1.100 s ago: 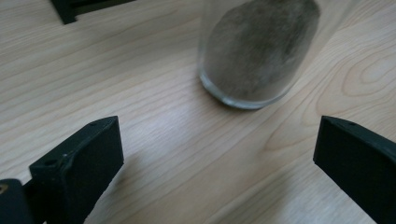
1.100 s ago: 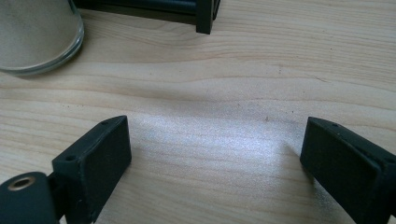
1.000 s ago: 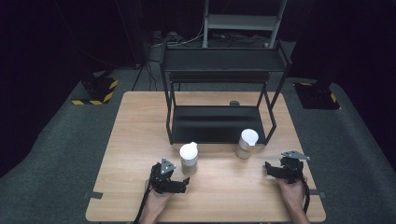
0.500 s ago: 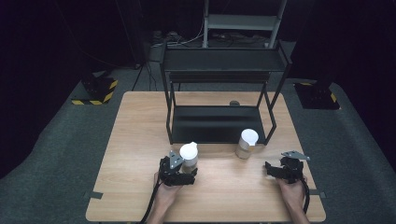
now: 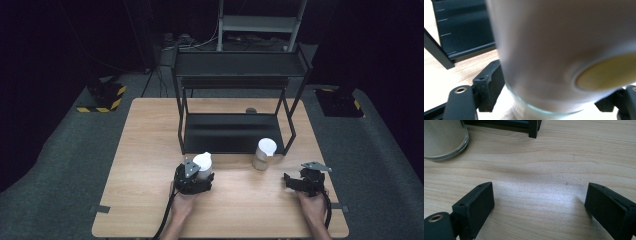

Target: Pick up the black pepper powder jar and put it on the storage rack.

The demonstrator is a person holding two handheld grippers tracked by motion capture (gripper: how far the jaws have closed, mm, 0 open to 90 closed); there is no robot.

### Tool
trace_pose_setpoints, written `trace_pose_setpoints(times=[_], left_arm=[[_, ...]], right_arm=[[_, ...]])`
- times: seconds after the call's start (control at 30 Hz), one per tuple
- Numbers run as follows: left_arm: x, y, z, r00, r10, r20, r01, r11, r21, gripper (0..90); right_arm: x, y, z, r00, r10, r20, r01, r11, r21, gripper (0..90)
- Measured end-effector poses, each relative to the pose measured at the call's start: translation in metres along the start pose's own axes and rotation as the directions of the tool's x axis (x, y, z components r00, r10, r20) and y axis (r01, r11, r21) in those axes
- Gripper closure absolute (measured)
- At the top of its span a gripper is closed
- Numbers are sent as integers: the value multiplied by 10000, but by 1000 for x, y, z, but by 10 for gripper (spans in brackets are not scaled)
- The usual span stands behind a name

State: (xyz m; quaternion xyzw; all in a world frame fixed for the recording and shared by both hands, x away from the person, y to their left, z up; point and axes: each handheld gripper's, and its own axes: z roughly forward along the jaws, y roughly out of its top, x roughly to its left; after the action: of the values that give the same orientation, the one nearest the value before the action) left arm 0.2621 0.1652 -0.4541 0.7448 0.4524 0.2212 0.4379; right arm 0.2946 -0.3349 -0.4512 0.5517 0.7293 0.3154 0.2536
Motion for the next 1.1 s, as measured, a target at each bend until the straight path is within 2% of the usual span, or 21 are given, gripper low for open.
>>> trace_pose_setpoints(times=[0.13, 0.3, 0.5, 0.57, 0.8, 1.1], left_arm=[[-2, 0, 0, 9999, 109, -42, -109, 9999, -52, 287], [-3, 0, 0, 9999, 147, -87, -147, 9999, -47, 298], [-11, 3, 0, 9982, 483, -358, -482, 9988, 47, 309], [-11, 4, 0, 9983, 470, -344, -467, 9989, 77, 309], [-2, 19, -7, 9991, 435, -2, -435, 9988, 243, 310], [11, 55, -21, 9983, 265, 523, -278, 9993, 253, 310]], right_arm=[[0, 0, 0, 10000, -3, 1, 3, 10000, -3, 81], [0, 0, 0, 10000, 9, 4, -9, 10000, 5, 81], [0, 0, 0, 10000, -3, 0, 3, 10000, -3, 81], [0, 0, 0, 10000, 4, 3, -4, 10000, 3, 81], [0, 0, 0, 10000, -1, -2, 1, 10000, -3, 81], [0, 0, 0, 10000, 2, -1, -2, 10000, -5, 81]])
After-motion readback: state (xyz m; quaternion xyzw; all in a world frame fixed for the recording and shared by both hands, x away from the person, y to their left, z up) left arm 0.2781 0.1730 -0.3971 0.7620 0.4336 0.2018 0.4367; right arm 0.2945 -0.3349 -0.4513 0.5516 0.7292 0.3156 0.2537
